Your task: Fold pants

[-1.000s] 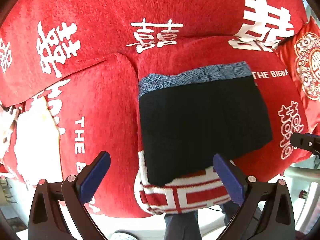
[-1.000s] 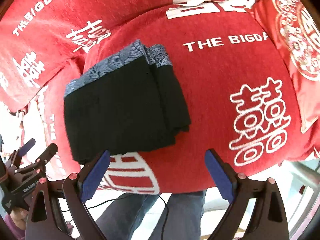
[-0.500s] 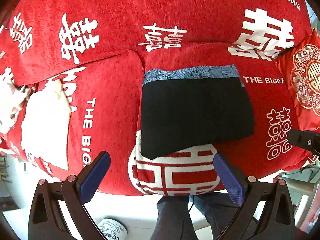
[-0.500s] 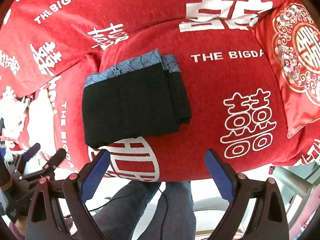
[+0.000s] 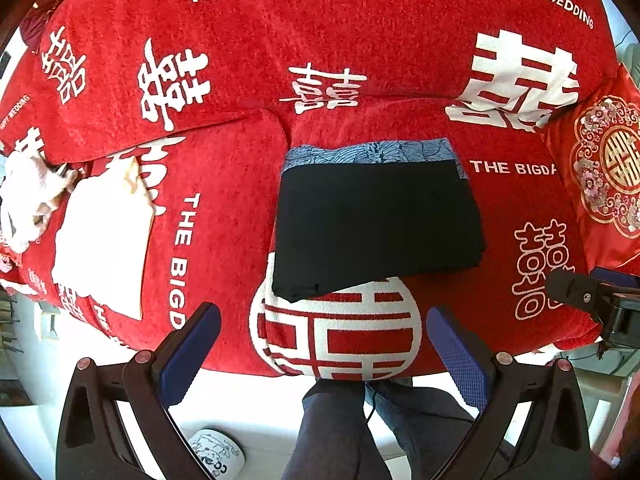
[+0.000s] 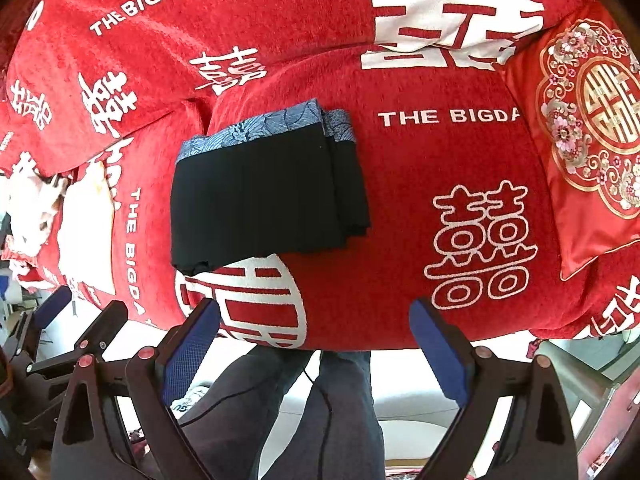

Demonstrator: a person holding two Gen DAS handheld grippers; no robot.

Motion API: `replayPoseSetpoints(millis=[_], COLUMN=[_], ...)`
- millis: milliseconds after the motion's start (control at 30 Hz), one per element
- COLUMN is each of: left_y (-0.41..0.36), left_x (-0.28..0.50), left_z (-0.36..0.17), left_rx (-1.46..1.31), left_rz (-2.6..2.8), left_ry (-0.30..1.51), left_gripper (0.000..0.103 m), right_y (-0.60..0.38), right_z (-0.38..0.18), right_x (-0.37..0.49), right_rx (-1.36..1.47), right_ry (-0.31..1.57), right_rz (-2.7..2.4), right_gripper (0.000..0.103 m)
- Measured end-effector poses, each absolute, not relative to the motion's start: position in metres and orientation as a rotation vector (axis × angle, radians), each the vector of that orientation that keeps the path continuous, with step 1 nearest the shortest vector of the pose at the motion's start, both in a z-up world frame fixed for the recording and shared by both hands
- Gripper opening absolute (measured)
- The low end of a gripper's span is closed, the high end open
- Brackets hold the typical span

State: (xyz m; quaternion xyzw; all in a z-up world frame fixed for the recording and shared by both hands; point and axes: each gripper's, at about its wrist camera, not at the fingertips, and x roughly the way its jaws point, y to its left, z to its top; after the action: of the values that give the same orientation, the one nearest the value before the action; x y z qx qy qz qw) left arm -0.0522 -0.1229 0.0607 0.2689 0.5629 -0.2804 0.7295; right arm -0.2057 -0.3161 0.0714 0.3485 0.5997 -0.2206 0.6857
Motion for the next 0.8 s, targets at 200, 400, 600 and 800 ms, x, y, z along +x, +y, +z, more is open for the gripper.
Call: replayPoseSetpoints(millis=[200, 400, 600, 800], left_y=[-0.119, -0.118, -0.119, -0.122], left_x=[-0.056, -0.06, -0.061, -0.063], left_z=[0.065, 0.068, 0.068, 0.069], left_rx=[0.605, 0.612, 0.614, 0.623], left_rz=[-0.615, -0.614, -0.612, -0.612], left_ry=[1.232, 1.224, 1.222, 1.216], left_gripper=[0.103, 0.103, 0.103, 0.103], right_y=[-0.307, -0.302, -0.3, -0.301], right_z=[0.081, 0.084, 0.085, 0.085], right_x=[-0.202, -0.198, -0.195, -0.194], right_rx=[0.725, 0.691, 0.662, 0.653], right_ry=[1.334, 1.337, 1.342, 1.343], right_rz=[-0.477, -0.465, -0.461, -0.454], right_gripper=[0.097, 0.097, 0.097, 0.097])
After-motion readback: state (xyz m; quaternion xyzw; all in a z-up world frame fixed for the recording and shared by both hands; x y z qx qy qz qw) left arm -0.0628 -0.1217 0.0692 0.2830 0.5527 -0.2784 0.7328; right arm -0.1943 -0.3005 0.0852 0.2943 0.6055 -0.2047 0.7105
